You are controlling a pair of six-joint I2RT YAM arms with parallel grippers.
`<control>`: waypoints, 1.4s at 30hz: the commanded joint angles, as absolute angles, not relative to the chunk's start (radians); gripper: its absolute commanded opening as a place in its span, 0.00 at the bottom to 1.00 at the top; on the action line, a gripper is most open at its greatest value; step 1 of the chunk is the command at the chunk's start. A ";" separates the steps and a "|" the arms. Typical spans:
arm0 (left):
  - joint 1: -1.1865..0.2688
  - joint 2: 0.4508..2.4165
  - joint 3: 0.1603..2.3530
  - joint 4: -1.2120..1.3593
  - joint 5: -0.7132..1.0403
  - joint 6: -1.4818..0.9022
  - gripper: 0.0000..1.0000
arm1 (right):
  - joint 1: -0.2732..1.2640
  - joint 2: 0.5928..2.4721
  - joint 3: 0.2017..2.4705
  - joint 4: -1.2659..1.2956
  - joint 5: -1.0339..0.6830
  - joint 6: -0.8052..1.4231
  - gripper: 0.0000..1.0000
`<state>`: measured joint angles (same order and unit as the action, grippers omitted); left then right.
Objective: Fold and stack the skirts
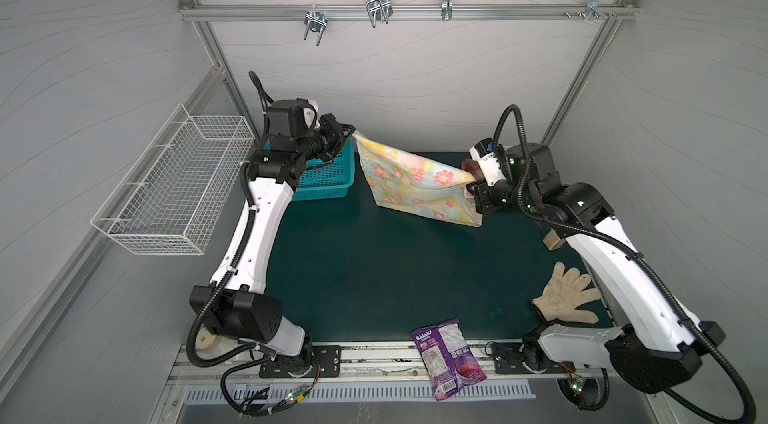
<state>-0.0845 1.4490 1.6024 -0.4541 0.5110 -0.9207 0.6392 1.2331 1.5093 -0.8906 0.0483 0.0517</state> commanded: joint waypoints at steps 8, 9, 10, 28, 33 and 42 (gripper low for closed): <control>0.102 1.080 0.845 -0.229 0.574 -0.873 0.00 | 0.895 1.222 1.021 -0.651 -0.061 0.327 0.00; 0.116 1.056 0.813 -0.230 0.583 -0.865 0.00 | 0.909 1.232 0.996 -0.626 -0.072 0.341 0.00; 0.133 1.032 0.780 -0.247 0.589 -0.851 0.00 | 0.926 1.248 0.971 -0.599 -0.075 0.356 0.00; 0.169 0.691 0.561 -0.480 0.500 -0.789 0.00 | 1.060 1.272 0.880 -0.488 -0.081 0.478 0.23; 0.171 0.630 0.506 -0.535 0.470 -0.785 0.00 | 1.117 1.230 0.873 -0.501 -0.094 0.504 0.40; 0.170 0.551 0.463 -0.582 0.373 -0.850 0.00 | 1.066 1.086 0.858 -0.605 0.044 0.485 0.99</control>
